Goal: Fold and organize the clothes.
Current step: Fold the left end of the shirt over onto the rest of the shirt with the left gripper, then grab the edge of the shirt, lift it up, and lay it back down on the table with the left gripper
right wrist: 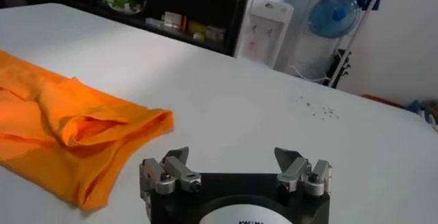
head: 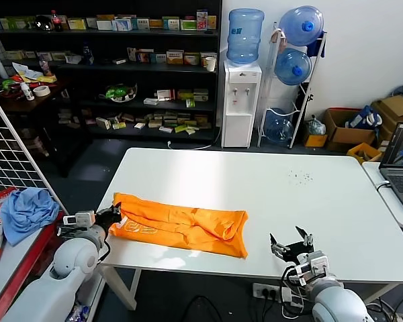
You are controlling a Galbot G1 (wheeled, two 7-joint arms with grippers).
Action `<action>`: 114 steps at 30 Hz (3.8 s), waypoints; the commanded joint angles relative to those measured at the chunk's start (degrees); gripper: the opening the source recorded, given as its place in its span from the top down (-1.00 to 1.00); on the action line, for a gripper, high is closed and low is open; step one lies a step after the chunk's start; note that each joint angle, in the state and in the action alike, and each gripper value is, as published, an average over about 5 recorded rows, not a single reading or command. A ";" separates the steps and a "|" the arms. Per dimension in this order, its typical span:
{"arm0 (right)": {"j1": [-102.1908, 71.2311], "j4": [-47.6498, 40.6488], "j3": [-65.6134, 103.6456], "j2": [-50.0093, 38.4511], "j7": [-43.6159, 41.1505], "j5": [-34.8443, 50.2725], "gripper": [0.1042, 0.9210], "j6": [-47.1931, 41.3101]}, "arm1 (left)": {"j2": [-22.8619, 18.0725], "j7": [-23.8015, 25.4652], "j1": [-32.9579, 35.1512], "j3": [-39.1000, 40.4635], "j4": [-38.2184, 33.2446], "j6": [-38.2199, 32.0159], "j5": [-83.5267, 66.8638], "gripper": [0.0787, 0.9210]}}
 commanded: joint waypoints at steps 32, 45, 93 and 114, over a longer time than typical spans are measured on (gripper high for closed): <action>0.88 -5.40 3.09 4.12 0.60 -5.88 -0.76 4.93 | -31.38 -8.08 -4.23 25.99 1.37 -1.73 3.08 0.91; 3.30 -6.54 1.02 4.97 0.72 -5.23 -0.76 3.88 | -29.13 -1.79 -2.22 22.62 -1.32 -18.87 0.45 0.20; 0.63 -5.79 1.57 2.46 -1.33 -4.85 -0.76 3.39 | -9.41 15.14 -6.01 12.93 8.54 3.45 -2.85 -0.73; 1.68 -6.00 0.87 2.47 -1.22 -4.71 -0.76 2.97 | -9.91 13.78 -4.52 11.24 4.35 2.95 -5.15 0.65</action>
